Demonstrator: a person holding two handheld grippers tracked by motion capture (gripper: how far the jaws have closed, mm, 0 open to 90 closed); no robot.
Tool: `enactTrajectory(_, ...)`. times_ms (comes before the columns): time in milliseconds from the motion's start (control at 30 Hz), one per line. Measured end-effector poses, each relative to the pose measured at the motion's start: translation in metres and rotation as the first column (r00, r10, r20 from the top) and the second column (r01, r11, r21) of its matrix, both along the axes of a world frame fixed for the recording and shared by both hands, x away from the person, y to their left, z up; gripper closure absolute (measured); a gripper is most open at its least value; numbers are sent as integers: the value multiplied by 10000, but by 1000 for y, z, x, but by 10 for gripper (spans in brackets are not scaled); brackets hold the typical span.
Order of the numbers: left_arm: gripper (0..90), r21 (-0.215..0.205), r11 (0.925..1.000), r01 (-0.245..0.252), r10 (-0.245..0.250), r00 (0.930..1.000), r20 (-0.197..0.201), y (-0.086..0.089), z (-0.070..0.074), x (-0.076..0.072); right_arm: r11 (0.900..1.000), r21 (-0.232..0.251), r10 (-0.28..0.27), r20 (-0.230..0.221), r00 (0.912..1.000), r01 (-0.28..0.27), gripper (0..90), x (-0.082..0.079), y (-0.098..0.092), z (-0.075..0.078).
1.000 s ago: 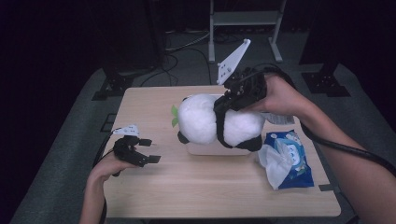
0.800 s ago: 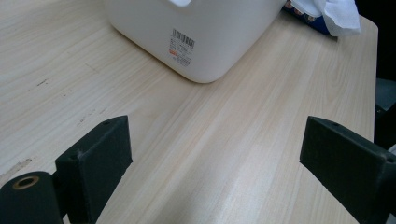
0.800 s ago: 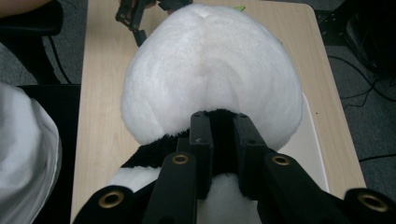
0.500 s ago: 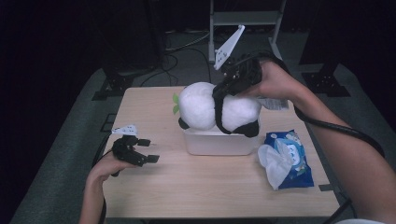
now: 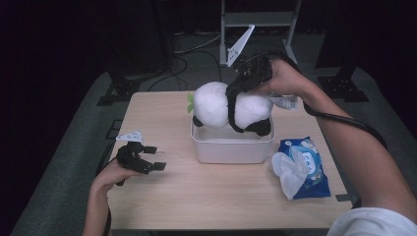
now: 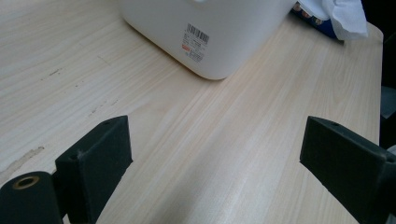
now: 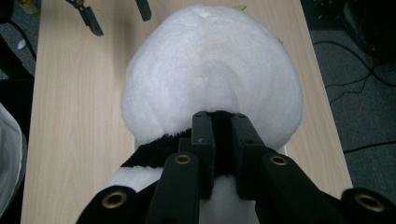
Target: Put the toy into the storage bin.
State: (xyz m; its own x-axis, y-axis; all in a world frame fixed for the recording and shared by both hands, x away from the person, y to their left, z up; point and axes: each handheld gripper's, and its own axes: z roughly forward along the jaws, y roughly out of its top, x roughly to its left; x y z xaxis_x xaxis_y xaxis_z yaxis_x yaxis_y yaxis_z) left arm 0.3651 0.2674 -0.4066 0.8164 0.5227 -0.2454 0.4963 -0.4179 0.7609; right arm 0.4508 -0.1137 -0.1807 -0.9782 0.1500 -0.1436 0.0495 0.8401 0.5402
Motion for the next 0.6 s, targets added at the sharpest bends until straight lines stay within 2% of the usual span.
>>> enactTrajectory(333,78,-2,10000,-34,34,10000,-60,1,-1,1,9998,-40,-187,-267,9995,186,820,26,-4,-24)
enactTrajectory(600,78,15,10000,-29,29,10000,-55,2,-2,1,9999,-102,-138,-475,9988,133,820,39,-2,-42)
